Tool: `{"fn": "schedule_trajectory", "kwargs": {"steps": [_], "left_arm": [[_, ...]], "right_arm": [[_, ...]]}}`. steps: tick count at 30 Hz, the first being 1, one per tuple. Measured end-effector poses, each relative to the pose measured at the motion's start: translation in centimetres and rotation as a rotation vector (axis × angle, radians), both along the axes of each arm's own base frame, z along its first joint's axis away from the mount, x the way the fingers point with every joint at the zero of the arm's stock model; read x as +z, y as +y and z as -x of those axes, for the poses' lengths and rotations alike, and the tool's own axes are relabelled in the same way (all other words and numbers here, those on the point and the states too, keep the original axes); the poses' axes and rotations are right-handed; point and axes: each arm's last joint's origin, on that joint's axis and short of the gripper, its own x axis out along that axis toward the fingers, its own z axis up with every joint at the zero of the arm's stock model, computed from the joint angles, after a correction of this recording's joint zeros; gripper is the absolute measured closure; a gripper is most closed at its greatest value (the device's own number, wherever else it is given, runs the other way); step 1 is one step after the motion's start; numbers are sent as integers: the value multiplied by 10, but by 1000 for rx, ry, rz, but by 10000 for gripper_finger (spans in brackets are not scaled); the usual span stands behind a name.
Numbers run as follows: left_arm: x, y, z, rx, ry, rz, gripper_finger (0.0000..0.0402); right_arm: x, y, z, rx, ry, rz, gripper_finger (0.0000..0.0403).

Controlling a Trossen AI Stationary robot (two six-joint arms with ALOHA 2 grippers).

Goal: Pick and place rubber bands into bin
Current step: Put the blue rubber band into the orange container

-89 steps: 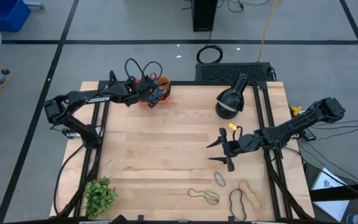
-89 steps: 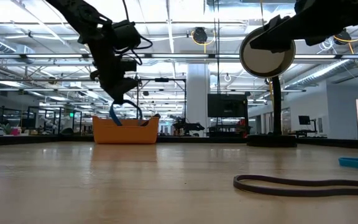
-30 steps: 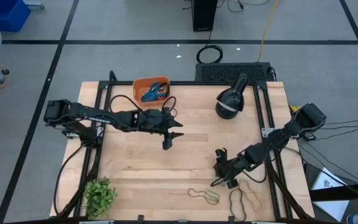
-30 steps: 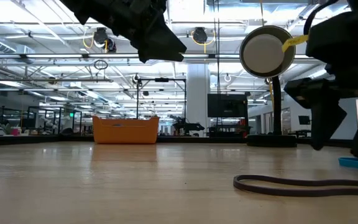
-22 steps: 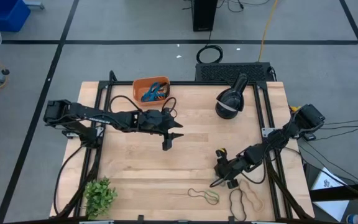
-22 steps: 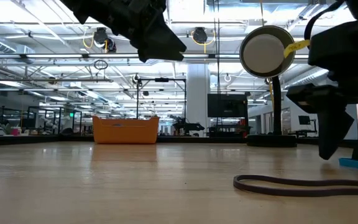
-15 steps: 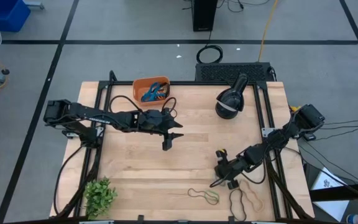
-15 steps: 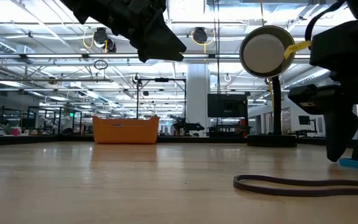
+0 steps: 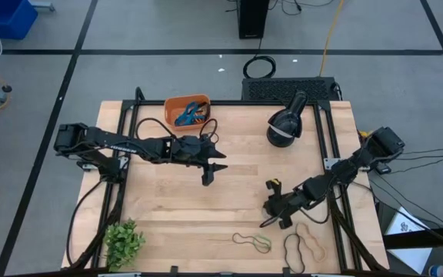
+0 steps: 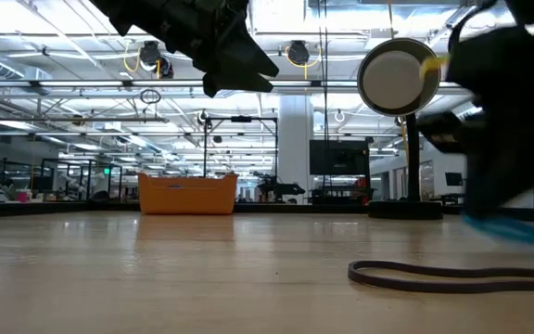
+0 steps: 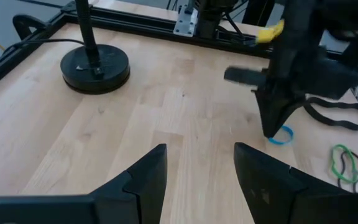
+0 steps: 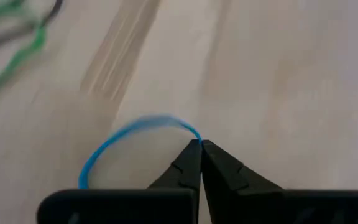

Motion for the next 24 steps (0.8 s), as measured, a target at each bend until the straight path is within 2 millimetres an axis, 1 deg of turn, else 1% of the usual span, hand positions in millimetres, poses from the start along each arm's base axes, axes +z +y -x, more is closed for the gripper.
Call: {"fn": "schedule_trajectory", "kwargs": {"steps": [4,7,10,13,16,19,22,24], "left_arm": [[0,0,0,-2,-3,-5,210],[1,0,0,-5,-7,-11,210],[3,0,-2,-22,-33,-43,211],[6,-4,-3,-76,-66,-105,211],[8,-14,-8,-123,-130,-124,211],[4,-24,-14,-182,-172,-115,211],[-6,-34,-23,-246,-201,-101,211],[-14,-41,-30,-254,-221,-79,211]], "right_arm": [[24,-12,-3,-48,-121,4,402],[46,-23,-6,-87,-249,-20,402],[68,-32,-10,-89,-391,-40,402],[84,-39,-14,-60,-522,-9,402],[96,-43,-21,-26,-648,40,402],[102,-45,-26,0,-734,94,402],[103,-47,-29,19,-768,146,403],[103,-49,-32,16,-776,164,403]]}}
